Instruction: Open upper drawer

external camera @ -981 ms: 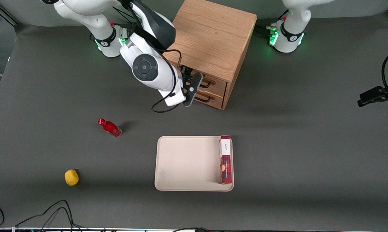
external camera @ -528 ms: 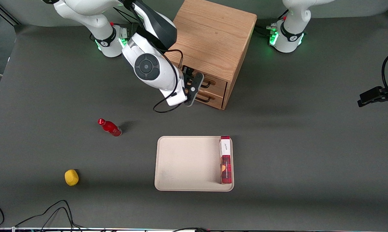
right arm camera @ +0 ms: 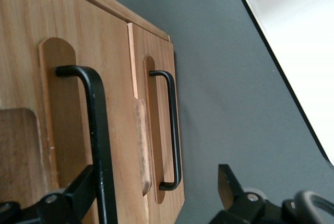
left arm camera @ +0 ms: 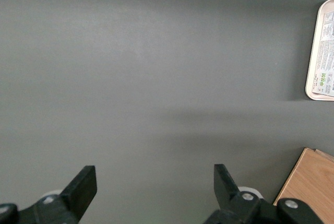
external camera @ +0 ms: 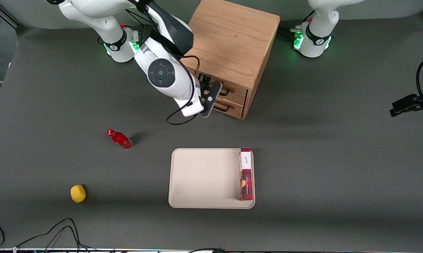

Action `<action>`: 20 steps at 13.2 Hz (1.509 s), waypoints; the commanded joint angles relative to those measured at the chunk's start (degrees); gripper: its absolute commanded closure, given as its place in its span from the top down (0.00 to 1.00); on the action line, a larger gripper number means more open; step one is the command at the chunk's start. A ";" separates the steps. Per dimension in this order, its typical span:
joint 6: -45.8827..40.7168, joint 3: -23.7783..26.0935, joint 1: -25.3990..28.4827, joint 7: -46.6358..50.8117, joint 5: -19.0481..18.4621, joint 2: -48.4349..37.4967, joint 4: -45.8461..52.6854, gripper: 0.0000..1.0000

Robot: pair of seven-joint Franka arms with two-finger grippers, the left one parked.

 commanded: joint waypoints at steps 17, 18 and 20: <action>6.54 -0.18 0.02 3.02 -3.87 1.71 -1.28 1.00; 6.54 -0.18 -0.07 2.93 -3.87 1.63 -1.19 1.00; 6.37 -0.53 -0.16 2.75 -3.87 1.45 -1.01 1.00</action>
